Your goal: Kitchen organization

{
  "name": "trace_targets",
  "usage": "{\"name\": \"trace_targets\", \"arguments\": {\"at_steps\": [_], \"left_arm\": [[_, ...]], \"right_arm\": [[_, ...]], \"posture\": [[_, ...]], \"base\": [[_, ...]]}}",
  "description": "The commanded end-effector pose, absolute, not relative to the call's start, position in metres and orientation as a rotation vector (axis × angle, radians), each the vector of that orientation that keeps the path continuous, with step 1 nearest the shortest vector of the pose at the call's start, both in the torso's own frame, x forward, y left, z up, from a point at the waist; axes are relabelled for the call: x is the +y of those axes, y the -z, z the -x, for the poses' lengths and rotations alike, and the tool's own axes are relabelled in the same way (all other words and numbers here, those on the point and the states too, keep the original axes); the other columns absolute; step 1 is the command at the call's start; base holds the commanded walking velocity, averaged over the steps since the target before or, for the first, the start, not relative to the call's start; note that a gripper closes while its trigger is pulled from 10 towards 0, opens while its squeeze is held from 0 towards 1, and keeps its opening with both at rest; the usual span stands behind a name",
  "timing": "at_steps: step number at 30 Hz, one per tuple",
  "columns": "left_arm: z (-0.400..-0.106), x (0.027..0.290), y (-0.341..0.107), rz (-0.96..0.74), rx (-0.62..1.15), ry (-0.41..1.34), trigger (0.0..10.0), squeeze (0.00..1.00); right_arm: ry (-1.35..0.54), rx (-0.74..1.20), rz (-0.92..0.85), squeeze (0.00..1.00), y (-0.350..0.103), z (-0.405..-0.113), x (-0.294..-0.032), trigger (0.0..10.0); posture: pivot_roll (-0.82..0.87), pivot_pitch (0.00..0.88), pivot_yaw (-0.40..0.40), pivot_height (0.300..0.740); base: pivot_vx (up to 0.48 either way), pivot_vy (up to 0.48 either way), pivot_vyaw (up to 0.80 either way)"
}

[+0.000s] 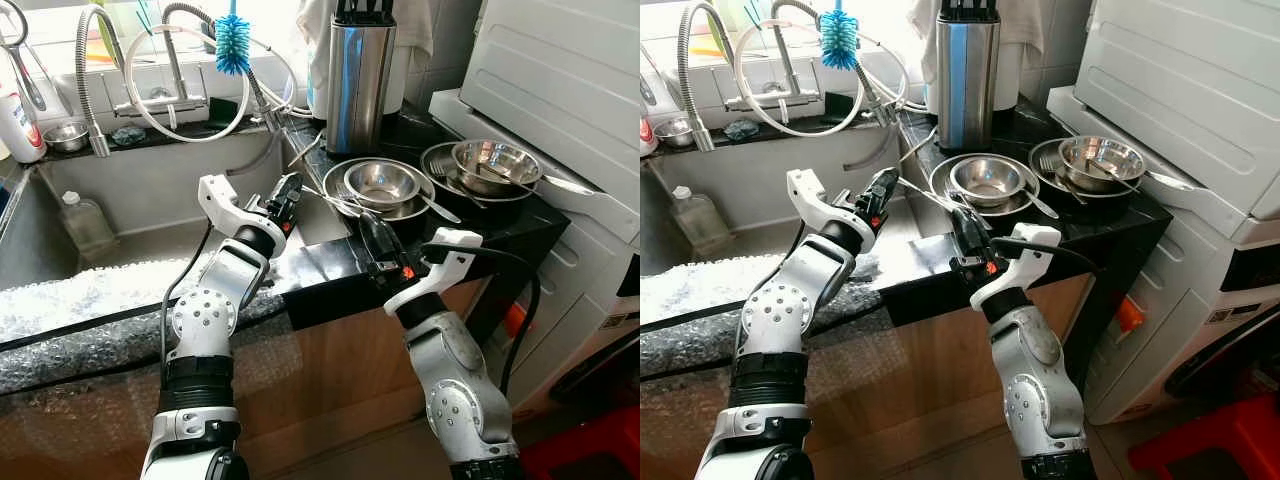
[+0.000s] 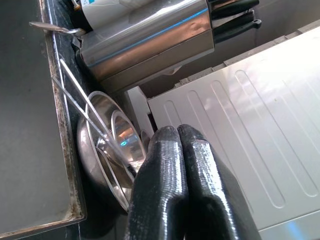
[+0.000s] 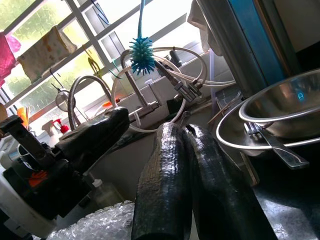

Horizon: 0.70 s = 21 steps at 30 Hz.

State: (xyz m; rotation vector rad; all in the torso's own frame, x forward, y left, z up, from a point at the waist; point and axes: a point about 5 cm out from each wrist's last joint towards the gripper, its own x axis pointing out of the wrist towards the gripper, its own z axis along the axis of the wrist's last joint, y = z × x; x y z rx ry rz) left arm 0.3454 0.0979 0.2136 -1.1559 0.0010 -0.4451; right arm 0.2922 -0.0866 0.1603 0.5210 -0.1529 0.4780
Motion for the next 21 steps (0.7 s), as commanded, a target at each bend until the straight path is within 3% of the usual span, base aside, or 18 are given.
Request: {"name": "trace_targets", "arguments": {"at_steps": [1, 2, 3, 4, 5, 6, 9, 10, 11, 12, 13, 14, 21], "left_arm": [[-0.344, 0.098, -0.213, 1.159, 0.001, 0.447, 0.0, 0.0], [-0.344, 0.098, -0.213, 1.16, -0.002, 0.448, 0.0, 0.0], [-0.344, 0.098, -0.214, 1.158, -0.014, 0.453, 1.9, 0.0], [-0.344, 0.098, -0.216, 1.155, -0.028, 0.46, 1.9, 0.0], [-0.344, 0.099, -0.217, 1.152, -0.033, 0.46, 9.0, 0.0], [-0.344, 0.099, -0.218, 1.152, -0.038, 0.458, 10.0, 0.0], [-0.347, 0.106, -0.22, 1.008, -0.094, 0.392, 10.0, 0.0], [-0.351, 0.113, -0.222, 0.843, -0.124, 0.321, 10.0, 0.0], [-0.351, 0.113, -0.222, 0.843, -0.124, 0.321, 10.0, 0.0], [-0.354, 0.119, -0.225, 0.604, -0.167, 0.275, 10.0, 0.0], [-0.354, 0.12, -0.226, 0.517, -0.182, 0.27, 10.0, 0.0], [-0.354, 0.12, -0.228, 0.321, -0.216, 0.271, 10.0, 0.0], [-0.353, 0.133, -0.225, 0.175, -0.272, 0.227, 10.0, 0.0]], "right_arm": [[-0.467, -0.168, -0.526, 0.0, -0.164, -0.294, -0.084, 10.0], [-0.464, -0.17, -0.526, 0.0, -0.164, -0.295, -0.085, 10.0], [-0.463, -0.173, -0.525, 0.0, -0.164, -0.295, -0.085, 10.0], [-0.462, -0.176, -0.524, 0.0, -0.165, -0.295, -0.085, 10.0], [-0.461, -0.178, -0.524, 0.0, -0.165, -0.295, -0.085, 10.0], [-0.459, -0.18, -0.524, 0.0, -0.166, -0.296, -0.086, 10.0], [-0.459, -0.189, -0.52, 0.0, -0.168, -0.296, -0.087, 10.0], [-0.461, -0.198, -0.52, 0.0, -0.172, -0.297, -0.087, 10.0], [-0.461, -0.198, -0.52, 0.0, -0.172, -0.297, -0.087, 10.0], [-0.464, -0.212, -0.523, 0.0, -0.177, -0.297, -0.087, 10.0], [-0.466, -0.218, -0.526, 0.0, -0.179, -0.297, -0.087, 10.0], [-0.468, -0.232, -0.53, 0.0, -0.184, -0.298, -0.087, 10.0], [-0.478, -0.27, -0.524, 0.0, -0.197, -0.3, -0.087, 10.0]], "posture": [[-0.11, 0.0, 0.019, 0.74], [-0.11, 0.0, 0.02, 0.74], [-0.11, 0.0, 0.019, 0.74], [-0.11, 0.0, 0.019, 0.74], [-0.11, 0.0, 0.019, 0.74], [-0.11, 0.0, 0.019, 0.74], [-0.11, 0.0, 0.019, 0.74], [-0.11, 0.0, 0.018, 0.74], [-0.11, 0.0, 0.018, 0.74], [-0.11, 0.0, 0.018, 0.74], [-0.11, 0.0, 0.018, 0.74], [-0.11, 0.0, 0.017, 0.74], [-0.11, 0.0, 0.015, 0.74]], "base": [[0.0, 0.0, 0.0], [0.0, 0.0, 0.0], [0.0, 0.0, 0.0], [0.0, 0.0, 0.0], [0.0, 0.0, 0.0], [0.0, 0.0, 0.0], [0.0, 0.0, 0.0], [0.0, 0.0, 0.0], [0.0, 0.0, 0.0], [0.0, 0.0, 0.0], [0.0, 0.0, 0.0], [0.0, 0.0, 0.0], [0.0, 0.0, 0.0]]}}
